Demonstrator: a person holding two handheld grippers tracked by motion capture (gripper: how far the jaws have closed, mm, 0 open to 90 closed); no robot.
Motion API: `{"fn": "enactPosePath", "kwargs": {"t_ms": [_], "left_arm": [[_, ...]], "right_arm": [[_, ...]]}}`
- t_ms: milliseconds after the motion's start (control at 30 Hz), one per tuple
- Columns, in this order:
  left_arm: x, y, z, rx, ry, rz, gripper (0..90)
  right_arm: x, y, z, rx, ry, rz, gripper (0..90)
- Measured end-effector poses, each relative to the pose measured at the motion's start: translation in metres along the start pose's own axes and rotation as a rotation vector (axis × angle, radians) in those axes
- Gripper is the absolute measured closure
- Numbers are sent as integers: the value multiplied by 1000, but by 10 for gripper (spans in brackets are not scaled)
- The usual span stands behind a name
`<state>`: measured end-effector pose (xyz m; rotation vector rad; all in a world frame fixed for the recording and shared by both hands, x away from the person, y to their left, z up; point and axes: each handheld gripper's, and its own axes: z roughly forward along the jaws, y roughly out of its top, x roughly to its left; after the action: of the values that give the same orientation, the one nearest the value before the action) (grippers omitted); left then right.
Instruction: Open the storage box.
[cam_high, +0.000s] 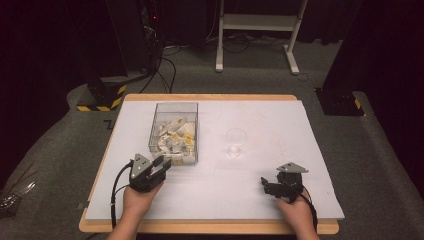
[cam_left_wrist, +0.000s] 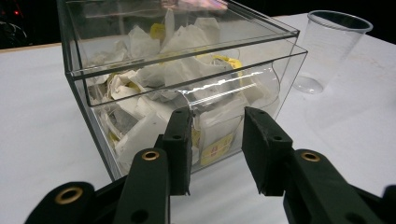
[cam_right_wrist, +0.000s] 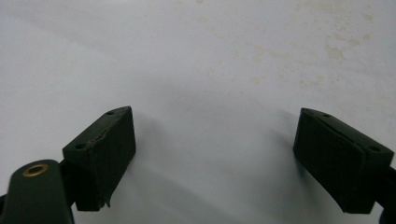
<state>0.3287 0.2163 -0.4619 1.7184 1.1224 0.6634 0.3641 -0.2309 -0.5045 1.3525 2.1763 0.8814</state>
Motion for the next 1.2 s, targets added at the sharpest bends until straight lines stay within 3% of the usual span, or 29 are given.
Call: {"fn": "enactPosePath", "kwargs": {"t_ms": [1000,1200], "left_arm": [[-7,-8,-20,12,-15,13,661],[-9,-11,-26,11,-1,11,684]], "right_arm": [[1,0,0,0,-3,2,132],[1,0,0,-1,-4,2,132]]}}
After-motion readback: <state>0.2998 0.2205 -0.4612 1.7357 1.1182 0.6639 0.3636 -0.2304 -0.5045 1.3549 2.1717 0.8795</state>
